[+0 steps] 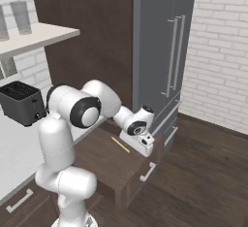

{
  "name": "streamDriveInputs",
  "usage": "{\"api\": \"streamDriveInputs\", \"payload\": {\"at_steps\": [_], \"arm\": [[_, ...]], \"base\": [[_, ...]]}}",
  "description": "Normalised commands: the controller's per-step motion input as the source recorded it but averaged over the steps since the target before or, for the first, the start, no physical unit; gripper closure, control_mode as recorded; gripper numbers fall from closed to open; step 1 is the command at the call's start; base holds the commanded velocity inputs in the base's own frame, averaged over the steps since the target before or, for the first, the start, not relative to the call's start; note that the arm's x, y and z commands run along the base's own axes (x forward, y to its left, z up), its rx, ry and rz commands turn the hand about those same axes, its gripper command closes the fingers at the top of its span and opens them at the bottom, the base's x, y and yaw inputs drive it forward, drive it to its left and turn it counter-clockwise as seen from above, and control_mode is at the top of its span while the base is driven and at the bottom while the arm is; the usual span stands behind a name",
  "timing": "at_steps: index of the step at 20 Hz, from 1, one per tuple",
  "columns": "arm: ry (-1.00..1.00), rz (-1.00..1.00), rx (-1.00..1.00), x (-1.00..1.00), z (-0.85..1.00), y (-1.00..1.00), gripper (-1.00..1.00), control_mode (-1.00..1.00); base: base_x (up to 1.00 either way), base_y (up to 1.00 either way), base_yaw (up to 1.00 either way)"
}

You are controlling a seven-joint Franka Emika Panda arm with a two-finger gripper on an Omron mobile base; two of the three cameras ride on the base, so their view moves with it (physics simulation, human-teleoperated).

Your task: Take a straw from the drawer in front and place it inside the glass cup on the dining counter.

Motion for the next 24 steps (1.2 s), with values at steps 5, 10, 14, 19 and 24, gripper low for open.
{"api": "streamDriveInputs", "payload": {"at_steps": [5,10,14,19,24], "arm": [[0.00,-0.09,-0.06,-0.51,-0.14,-1.00,-1.00,-1.00],[0.00,-0.11,-0.05,-0.39,-0.03,-0.90,-1.00,-1.00],[-0.09,0.04,0.00,-0.03,0.36,0.12,-1.00,-1.00],[-0.06,0.24,-0.01,0.00,0.36,0.61,-1.00,-1.00],[-0.03,0.31,-0.16,0.01,0.03,0.55,-1.00,-1.00]], "base": [[0.00,0.00,0.00],[0.00,0.00,0.00],[0.00,0.00,0.00],[0.00,0.00,0.00],[0.00,0.00,0.00]]}}
